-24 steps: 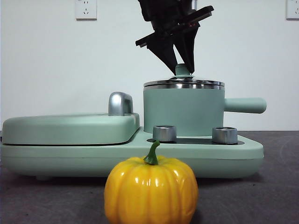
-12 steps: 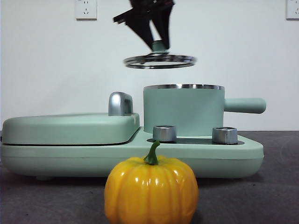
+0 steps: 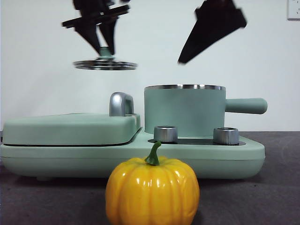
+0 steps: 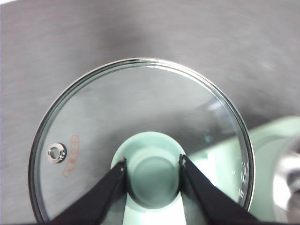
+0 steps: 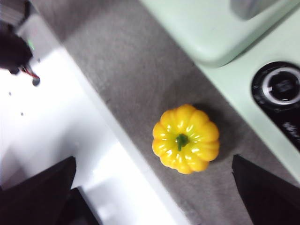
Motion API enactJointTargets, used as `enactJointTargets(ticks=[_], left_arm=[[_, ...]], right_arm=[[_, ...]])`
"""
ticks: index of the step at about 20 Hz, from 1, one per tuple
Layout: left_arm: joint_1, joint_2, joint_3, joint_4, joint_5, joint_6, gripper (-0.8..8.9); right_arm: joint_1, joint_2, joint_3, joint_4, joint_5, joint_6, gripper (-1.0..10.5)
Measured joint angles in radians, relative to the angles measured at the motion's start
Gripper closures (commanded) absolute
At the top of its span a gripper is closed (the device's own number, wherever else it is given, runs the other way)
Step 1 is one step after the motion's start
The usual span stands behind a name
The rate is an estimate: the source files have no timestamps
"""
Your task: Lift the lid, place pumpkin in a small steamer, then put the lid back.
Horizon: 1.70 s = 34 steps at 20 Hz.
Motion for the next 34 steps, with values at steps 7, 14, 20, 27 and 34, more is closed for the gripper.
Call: enactJointTargets(ticks=[7, 14, 20, 27, 34], left_arm=[[0.123, 0.000, 0.000, 0.000, 0.001, -0.024, 7.98], [0.152, 0.000, 0.000, 0.000, 0.000, -0.027, 7.98], [0.152, 0.000, 0.000, 0.000, 0.000, -0.036, 7.98], [0.152, 0.000, 0.000, 0.000, 0.000, -0.037, 7.98], [0.152, 0.000, 0.000, 0.000, 0.000, -0.040, 7.98]], right_arm=[[0.100, 0.145, 0.000, -0.002, 0.080, 0.000, 2.7], [0.118, 0.274, 0.000, -0.004, 0.128, 0.044, 2.4], [0.117, 0.349, 0.000, 0.003, 0.155, 0.074, 2.4], [0.117, 0.409, 0.000, 0.034, 0.157, 0.078, 2.4], [0.117, 0.437, 0.000, 0.039, 0.156, 0.101, 5.4]])
